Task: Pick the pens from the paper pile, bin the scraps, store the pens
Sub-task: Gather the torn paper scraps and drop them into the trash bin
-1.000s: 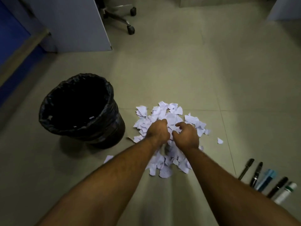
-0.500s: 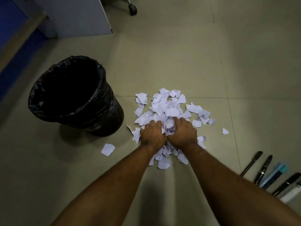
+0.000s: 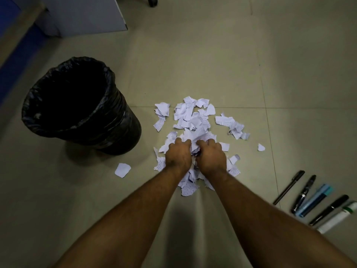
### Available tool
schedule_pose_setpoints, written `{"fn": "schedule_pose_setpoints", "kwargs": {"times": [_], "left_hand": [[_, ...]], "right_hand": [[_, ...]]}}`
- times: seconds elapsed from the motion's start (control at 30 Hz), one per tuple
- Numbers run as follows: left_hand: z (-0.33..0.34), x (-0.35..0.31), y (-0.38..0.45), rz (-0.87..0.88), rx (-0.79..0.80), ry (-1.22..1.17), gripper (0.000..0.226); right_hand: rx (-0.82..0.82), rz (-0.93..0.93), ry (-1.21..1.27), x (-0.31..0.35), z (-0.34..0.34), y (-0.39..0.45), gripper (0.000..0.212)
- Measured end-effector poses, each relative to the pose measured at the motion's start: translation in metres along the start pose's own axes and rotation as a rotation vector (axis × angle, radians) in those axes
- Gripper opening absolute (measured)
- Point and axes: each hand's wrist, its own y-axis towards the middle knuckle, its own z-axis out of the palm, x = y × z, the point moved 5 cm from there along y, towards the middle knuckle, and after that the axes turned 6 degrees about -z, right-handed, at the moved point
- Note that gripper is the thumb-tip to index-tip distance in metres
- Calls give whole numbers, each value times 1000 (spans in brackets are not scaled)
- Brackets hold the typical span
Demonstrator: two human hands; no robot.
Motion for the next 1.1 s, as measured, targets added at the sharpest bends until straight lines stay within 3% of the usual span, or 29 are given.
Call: {"fn": "schedule_pose_setpoints", "kwargs": {"times": [0.17, 0.27, 0.33, 0.47, 0.67, 0.87, 1.1], "left_hand": [[5, 4, -6, 41, -88, -275, 21], [-1, 12, -11, -12, -101, -450, 9], [-11, 16, -14, -85, -122, -574, 14], [-35, 23, -15, -211, -153, -635, 20], [-85, 29, -18, -232, -137, -669, 26], [-145, 50, -20, -303, -151, -857, 28], [-217, 74, -18, -238, -197, -952, 15]], "right_hand": [[-62, 34, 122, 0, -4, -4, 25], [-98, 159, 327, -6, -9, -6, 23], [-141, 231, 446, -7, -15, -9, 21], [-198, 311, 532, 0, -30, -16, 23], [-213, 455, 690, 18, -53, -20, 20], [-273, 414, 748, 58, -93, -12, 18], [-316, 265, 799, 128, -138, 3, 18]]}}
